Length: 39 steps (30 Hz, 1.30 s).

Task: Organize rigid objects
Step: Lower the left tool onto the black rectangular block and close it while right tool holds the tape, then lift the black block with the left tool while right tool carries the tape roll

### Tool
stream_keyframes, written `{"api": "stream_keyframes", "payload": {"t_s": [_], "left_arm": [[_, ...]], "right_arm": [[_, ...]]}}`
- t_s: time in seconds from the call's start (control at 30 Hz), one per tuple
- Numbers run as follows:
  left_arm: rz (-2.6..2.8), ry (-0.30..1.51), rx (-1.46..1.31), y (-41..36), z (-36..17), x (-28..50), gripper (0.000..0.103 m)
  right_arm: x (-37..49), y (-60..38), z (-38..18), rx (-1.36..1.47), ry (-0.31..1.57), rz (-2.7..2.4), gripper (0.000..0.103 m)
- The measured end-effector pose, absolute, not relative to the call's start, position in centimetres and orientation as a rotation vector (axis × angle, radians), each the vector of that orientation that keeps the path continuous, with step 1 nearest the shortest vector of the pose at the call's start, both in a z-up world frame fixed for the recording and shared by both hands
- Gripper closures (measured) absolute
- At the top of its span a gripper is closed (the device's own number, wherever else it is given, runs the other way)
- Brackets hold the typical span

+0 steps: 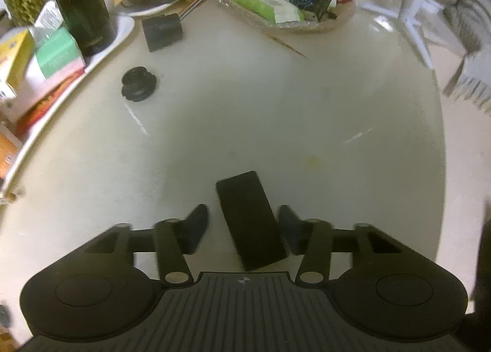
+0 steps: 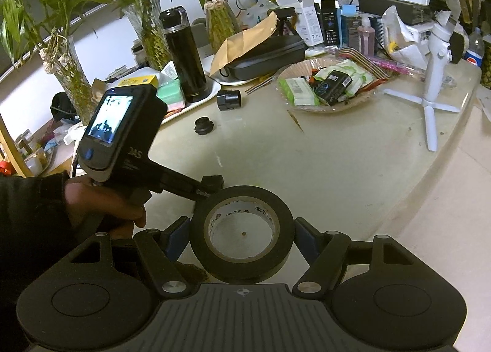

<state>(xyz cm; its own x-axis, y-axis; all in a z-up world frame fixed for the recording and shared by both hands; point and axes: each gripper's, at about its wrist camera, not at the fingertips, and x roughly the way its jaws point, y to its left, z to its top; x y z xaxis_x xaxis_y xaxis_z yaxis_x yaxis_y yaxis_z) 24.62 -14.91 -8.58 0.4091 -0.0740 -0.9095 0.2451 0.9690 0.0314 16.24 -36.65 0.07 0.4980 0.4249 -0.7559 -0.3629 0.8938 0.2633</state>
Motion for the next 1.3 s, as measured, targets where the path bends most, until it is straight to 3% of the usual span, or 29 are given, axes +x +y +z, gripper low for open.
{"api": "stream_keyframes", "payload": {"t_s": [0.03,1.3], "left_arm": [[-0.202,1.134,0.169,-14.8,-8.5,24.6,0.072],[-0.256,0.935,0.051,-5.9,0.3,17.2,0.072]], "right_arm": [[16.2,-36.6,0.1,0.072,0.935,0.478,0.028],[16.0,-35.7,0.5,0.029,0.926,0.442,0.028]]}}
